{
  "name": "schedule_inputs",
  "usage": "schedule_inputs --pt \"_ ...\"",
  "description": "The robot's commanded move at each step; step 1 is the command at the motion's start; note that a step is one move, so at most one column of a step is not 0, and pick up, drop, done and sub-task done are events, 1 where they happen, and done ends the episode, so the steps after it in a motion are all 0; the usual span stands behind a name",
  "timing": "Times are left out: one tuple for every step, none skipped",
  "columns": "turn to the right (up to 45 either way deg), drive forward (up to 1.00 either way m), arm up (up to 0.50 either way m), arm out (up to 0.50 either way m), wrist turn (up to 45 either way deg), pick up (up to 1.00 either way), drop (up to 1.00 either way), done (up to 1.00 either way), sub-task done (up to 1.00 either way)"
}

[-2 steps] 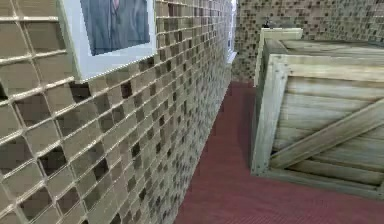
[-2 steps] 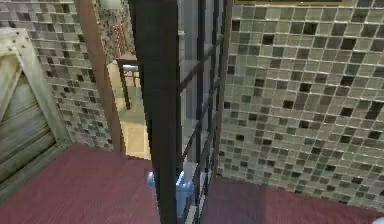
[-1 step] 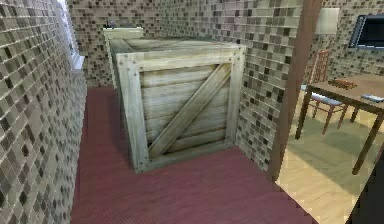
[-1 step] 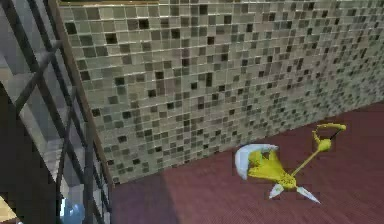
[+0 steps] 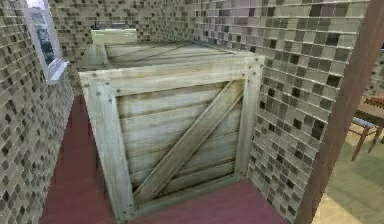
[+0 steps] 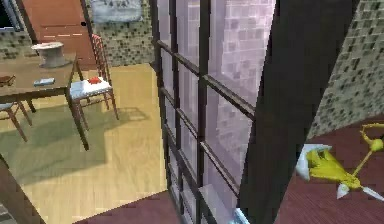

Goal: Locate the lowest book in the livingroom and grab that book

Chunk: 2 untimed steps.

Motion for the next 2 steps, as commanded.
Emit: schedule_inputs --pt "45.0 0.00 0.00 0.00 0.0 0.00 0.00 0.00 0.00" --pt "15.0 0.00 0.00 0.00 0.0 0.00 0.00 0.00 0.00"
